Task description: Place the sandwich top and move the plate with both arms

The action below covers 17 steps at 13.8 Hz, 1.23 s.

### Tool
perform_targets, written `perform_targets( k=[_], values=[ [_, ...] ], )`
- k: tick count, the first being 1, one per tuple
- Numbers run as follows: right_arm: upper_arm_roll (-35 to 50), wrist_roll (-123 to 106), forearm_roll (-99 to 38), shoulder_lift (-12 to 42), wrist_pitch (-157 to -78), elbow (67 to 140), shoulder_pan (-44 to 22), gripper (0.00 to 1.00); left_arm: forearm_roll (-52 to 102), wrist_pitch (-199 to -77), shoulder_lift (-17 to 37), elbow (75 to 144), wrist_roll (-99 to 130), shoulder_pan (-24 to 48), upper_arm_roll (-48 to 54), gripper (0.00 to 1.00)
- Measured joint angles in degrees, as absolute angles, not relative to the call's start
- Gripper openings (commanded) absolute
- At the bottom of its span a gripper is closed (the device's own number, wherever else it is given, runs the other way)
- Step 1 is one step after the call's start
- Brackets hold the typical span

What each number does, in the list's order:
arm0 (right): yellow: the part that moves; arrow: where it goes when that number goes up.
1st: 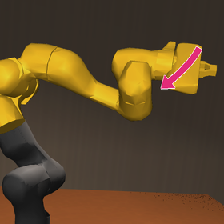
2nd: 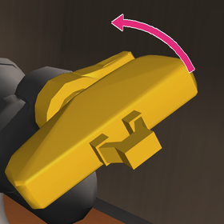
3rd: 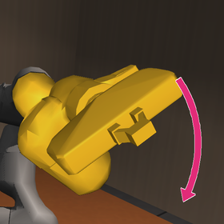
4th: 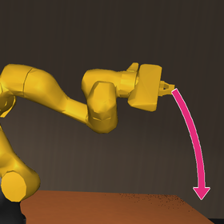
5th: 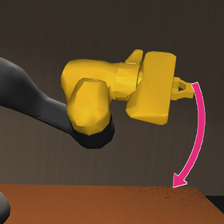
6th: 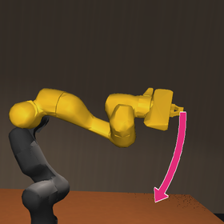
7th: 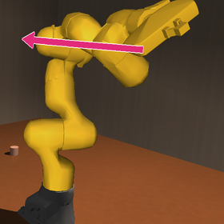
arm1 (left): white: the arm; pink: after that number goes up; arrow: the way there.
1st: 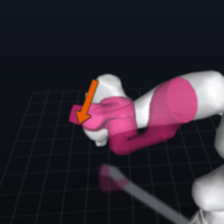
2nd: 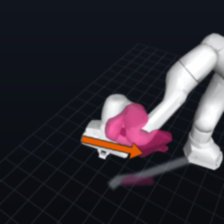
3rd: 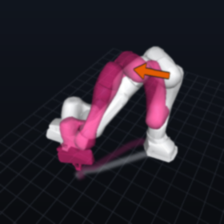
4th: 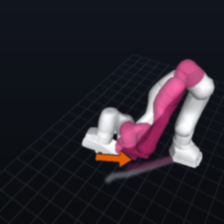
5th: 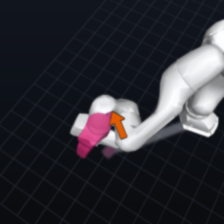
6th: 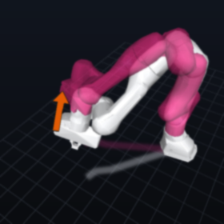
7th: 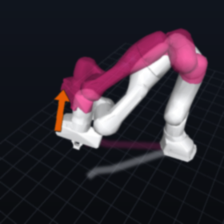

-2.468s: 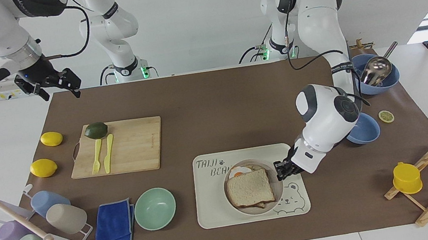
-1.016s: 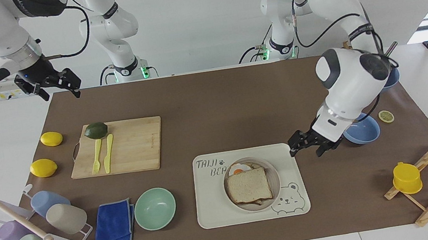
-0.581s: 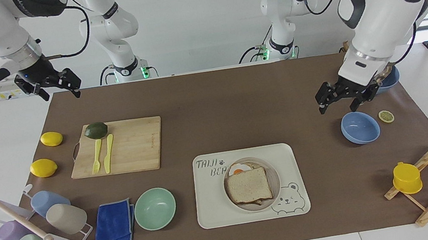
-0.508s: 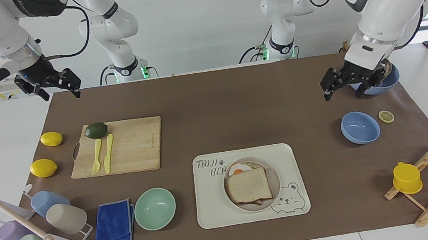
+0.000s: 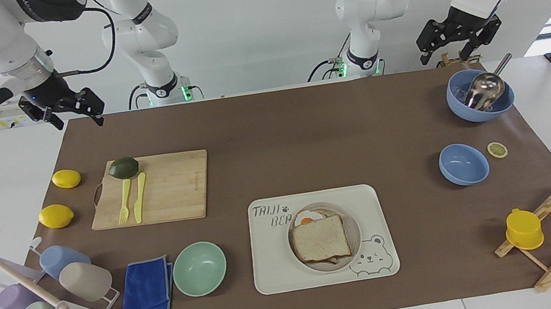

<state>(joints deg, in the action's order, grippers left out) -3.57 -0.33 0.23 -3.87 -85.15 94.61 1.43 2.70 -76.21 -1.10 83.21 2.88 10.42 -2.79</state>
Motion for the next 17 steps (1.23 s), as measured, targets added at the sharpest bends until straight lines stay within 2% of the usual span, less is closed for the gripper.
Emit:
perform_targets(
  k=[3, 5, 10, 17],
  values=[
    [-3.6, -0.3, 0.2, -3.9, -84.7, 94.6, 1.4, 1.0, 2.7, -79.3, -3.4, 89.6, 3.1, 7.4, 0.6, 1.0],
    [-3.5, -0.3, 0.2, -3.9, -84.1, 94.6, 1.1, 1.0, 2.7, -82.2, -3.2, 91.2, 4.6, 5.8, 2.0, 1.0],
    [-3.0, -0.3, 0.2, -3.9, -84.0, 94.6, 1.1, 1.0, 2.7, -80.0, -1.7, 86.4, 5.2, 5.3, 2.6, 1.0],
    [-1.0, -0.3, 0.2, -3.9, -84.8, 94.4, 1.0, 1.0, 2.7, -79.0, -2.2, 86.5, 5.5, 5.3, 3.0, 1.0]
  ],
)
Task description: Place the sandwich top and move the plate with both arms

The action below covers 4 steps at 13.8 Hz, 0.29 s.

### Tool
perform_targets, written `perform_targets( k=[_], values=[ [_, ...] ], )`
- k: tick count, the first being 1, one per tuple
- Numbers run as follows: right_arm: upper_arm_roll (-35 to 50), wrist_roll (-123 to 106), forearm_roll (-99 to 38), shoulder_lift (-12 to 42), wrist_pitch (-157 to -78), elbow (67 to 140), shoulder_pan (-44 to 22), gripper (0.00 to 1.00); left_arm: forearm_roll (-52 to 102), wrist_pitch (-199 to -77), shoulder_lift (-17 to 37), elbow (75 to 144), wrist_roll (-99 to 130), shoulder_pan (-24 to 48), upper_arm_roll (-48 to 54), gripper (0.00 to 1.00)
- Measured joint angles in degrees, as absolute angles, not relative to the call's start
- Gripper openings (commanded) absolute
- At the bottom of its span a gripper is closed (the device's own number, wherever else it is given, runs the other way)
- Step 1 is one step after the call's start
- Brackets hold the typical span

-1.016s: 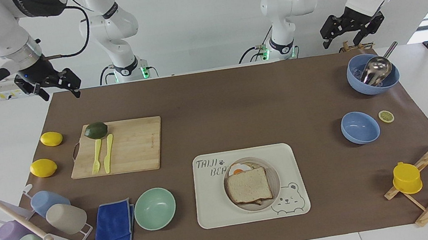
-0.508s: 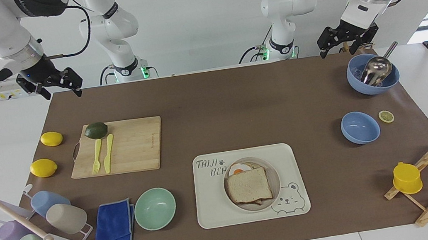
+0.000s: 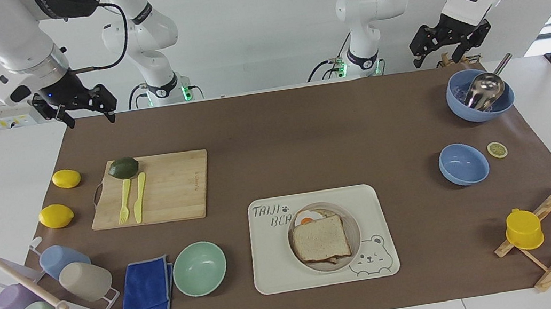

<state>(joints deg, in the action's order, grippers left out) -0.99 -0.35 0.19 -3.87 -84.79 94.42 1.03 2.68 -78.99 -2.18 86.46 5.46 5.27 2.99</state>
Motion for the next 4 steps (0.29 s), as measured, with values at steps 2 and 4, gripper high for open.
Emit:
perform_targets(
  k=[2, 4],
  values=[
    [-1.0, -0.3, 0.2, -3.9, -85.9, 94.4, 1.0, 1.0, 2.7, -79.0, -2.2, 86.5, 5.5, 5.1, 3.0, 1.0],
    [-1.0, -0.3, 0.2, -3.9, -86.1, 94.4, 1.0, 1.0, 2.7, -79.3, -2.3, 86.8, 5.5, 5.0, 3.0, 1.0]
  ],
)
